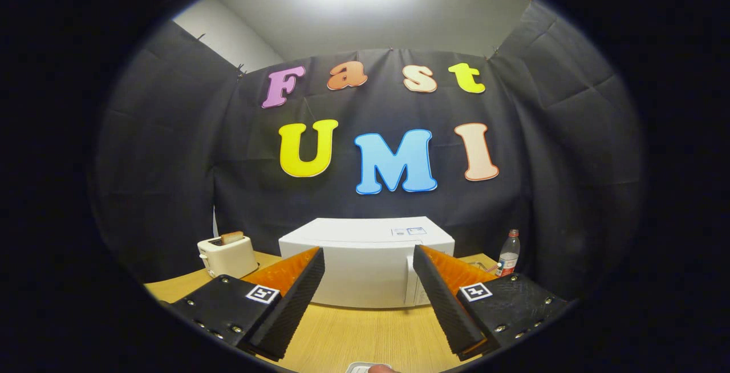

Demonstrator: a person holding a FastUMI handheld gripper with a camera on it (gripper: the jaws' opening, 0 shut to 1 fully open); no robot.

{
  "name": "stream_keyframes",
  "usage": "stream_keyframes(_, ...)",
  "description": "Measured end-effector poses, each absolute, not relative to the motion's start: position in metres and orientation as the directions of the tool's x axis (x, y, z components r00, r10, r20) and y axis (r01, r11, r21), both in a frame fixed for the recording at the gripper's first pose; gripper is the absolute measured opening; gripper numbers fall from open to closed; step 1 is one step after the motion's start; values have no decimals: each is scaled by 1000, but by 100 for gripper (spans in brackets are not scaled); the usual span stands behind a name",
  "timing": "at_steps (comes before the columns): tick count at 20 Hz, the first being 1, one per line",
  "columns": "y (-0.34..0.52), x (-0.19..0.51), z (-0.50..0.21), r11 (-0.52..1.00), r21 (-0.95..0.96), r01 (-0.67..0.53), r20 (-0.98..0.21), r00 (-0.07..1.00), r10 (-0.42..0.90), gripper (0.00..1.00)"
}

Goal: Open the microwave, put the food inside, and close the microwave door.

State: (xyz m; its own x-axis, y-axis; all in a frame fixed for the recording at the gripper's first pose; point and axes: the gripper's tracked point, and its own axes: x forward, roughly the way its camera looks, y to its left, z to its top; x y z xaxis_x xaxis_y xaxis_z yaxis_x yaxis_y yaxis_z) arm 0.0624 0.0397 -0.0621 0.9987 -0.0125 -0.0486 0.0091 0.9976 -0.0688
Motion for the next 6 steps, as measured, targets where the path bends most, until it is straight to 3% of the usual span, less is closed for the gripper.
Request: stream_keyframes(6,44,64,-72,998,-58,8,-67,998,-11,99)
